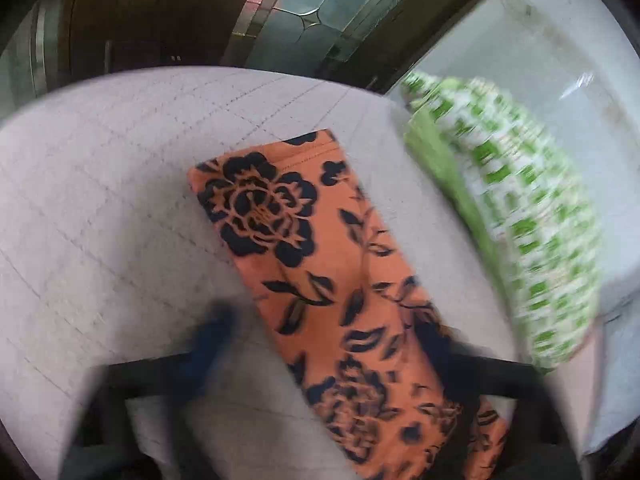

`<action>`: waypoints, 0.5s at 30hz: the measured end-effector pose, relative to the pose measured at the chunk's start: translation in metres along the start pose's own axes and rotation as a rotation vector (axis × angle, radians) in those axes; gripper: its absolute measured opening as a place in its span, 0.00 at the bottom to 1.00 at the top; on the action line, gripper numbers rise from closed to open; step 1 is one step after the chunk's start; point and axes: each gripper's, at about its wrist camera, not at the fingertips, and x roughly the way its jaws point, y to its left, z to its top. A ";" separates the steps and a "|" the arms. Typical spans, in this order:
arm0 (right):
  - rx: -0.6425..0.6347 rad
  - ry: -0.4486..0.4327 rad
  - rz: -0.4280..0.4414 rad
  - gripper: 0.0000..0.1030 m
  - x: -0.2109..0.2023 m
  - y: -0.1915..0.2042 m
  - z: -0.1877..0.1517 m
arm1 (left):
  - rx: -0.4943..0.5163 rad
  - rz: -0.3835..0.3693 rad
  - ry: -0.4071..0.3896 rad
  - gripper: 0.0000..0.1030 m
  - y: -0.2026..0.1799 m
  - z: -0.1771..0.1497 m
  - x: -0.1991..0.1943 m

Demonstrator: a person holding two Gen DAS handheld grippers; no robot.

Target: Fold small clothes

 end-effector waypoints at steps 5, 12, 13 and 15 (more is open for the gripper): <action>0.012 -0.004 0.007 0.82 0.000 -0.005 0.000 | 0.123 0.042 -0.051 0.04 -0.031 -0.005 -0.023; 0.051 -0.061 0.032 0.82 -0.020 -0.015 0.003 | 0.646 -0.321 -0.342 0.04 -0.188 -0.144 -0.196; 0.053 -0.072 0.034 0.82 -0.023 -0.015 0.003 | 0.721 -0.391 -0.345 0.04 -0.208 -0.177 -0.216; 0.060 -0.081 0.040 0.82 -0.027 -0.016 0.003 | 0.841 -0.498 -0.336 0.05 -0.237 -0.239 -0.242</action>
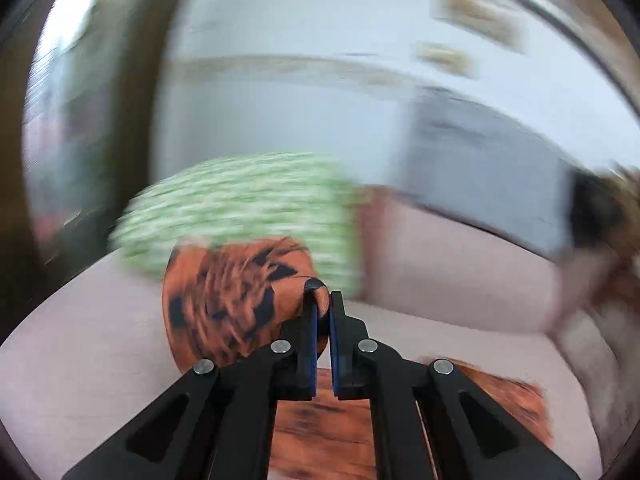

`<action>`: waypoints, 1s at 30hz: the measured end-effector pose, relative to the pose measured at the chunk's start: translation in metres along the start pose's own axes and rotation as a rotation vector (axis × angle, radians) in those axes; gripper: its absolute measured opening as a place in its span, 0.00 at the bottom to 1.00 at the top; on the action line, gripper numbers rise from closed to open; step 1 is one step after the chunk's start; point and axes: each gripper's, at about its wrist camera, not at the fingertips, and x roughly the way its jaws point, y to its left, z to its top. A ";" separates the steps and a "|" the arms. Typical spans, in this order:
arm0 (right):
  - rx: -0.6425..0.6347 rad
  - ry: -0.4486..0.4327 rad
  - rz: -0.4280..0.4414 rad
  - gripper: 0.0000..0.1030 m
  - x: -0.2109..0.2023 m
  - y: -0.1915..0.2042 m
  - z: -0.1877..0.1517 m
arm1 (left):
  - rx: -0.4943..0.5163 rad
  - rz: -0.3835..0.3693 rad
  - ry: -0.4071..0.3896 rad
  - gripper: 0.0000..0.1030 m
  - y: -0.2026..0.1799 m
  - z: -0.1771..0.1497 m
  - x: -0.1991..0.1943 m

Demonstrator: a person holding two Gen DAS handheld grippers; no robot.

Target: Fold small clothes

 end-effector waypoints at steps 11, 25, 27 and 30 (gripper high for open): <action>0.052 0.022 0.022 0.82 -0.003 -0.008 -0.001 | 0.385 -0.223 0.523 0.71 -0.138 -0.168 0.073; 0.067 0.230 0.031 0.81 0.095 -0.005 0.101 | -0.033 0.048 0.445 0.78 0.080 -0.148 0.109; 0.046 0.293 -0.041 0.79 0.130 -0.009 0.109 | -0.124 0.024 0.459 0.78 0.092 -0.153 0.114; 0.002 0.388 -0.103 0.53 0.167 -0.005 0.101 | -0.111 0.008 0.496 0.78 0.088 -0.157 0.121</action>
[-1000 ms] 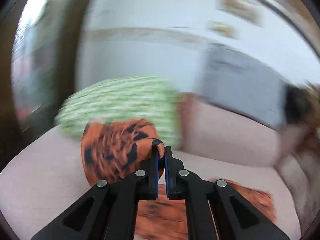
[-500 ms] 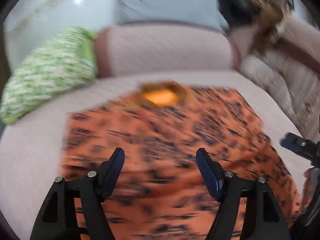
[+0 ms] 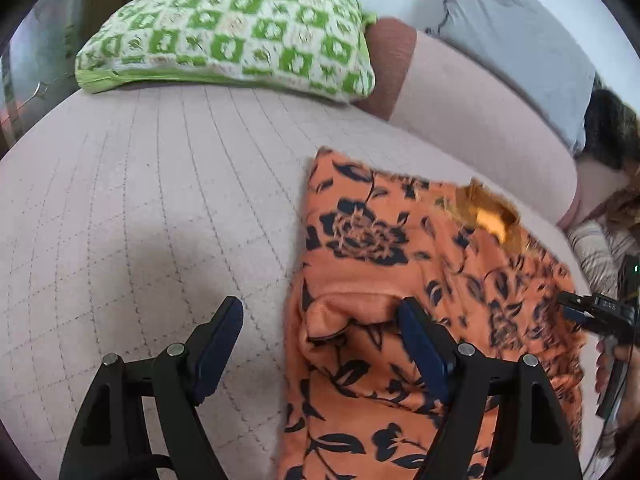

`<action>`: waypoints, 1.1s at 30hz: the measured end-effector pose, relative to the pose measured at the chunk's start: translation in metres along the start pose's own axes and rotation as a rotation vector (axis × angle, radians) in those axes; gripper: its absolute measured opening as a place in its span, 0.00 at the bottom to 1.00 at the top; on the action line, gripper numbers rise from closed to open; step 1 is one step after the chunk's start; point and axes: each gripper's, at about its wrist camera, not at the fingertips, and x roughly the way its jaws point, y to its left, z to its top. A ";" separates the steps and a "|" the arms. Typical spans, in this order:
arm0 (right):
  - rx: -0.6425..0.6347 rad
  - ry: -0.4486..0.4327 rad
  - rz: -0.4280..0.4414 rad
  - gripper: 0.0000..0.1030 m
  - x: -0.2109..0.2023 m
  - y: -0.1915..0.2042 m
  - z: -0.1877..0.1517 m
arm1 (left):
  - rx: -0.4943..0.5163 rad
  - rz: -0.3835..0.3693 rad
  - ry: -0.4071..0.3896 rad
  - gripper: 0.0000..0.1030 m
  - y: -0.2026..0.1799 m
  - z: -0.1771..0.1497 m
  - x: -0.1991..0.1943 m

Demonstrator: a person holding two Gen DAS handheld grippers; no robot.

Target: Fold small clothes

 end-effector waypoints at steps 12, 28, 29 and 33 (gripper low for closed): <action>-0.309 -0.262 -0.167 0.14 -0.072 0.093 0.007 | 0.014 0.000 0.045 0.21 -0.003 -0.016 0.010; -0.010 -0.207 -0.045 0.86 -0.039 -0.005 -0.010 | 0.053 0.004 -0.176 0.55 -0.016 -0.010 -0.053; -0.028 -0.169 -0.041 0.84 -0.030 -0.001 -0.007 | 0.036 0.009 -0.155 0.55 -0.014 -0.005 -0.047; -0.053 0.010 -0.123 0.35 0.017 0.007 -0.003 | -0.014 0.072 0.061 0.55 -0.008 0.004 0.010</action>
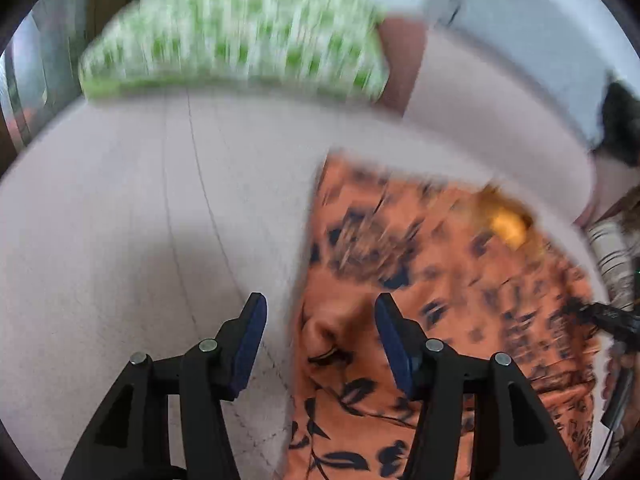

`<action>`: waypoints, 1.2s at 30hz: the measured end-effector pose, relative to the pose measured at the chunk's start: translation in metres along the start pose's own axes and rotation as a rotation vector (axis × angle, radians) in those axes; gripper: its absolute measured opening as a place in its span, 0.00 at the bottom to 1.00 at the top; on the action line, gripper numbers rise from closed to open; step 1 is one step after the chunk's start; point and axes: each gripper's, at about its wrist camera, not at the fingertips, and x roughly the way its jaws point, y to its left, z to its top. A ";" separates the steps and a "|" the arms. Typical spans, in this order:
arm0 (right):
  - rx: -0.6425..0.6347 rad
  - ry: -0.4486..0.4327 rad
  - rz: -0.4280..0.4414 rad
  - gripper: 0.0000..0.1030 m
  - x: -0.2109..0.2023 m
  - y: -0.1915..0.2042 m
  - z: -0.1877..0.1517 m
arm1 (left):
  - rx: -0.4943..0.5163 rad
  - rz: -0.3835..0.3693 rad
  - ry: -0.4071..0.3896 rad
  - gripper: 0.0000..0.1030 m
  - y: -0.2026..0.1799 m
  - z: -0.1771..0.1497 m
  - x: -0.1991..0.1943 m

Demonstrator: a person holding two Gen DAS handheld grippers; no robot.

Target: Fold small clothes

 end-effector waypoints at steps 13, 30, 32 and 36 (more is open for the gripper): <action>-0.347 -0.298 -0.290 0.16 -0.053 0.065 0.007 | 0.056 0.033 -0.078 0.60 -0.008 -0.014 0.002; 0.093 0.066 0.314 0.73 -0.008 0.009 -0.028 | 0.191 0.126 -0.051 0.66 -0.034 -0.001 -0.014; 0.137 0.015 0.322 0.65 -0.016 -0.003 -0.032 | 0.189 0.077 -0.122 0.67 -0.034 -0.001 -0.042; 0.091 -0.116 0.413 0.90 -0.048 0.010 -0.035 | 0.269 0.187 -0.047 0.81 -0.038 -0.012 -0.026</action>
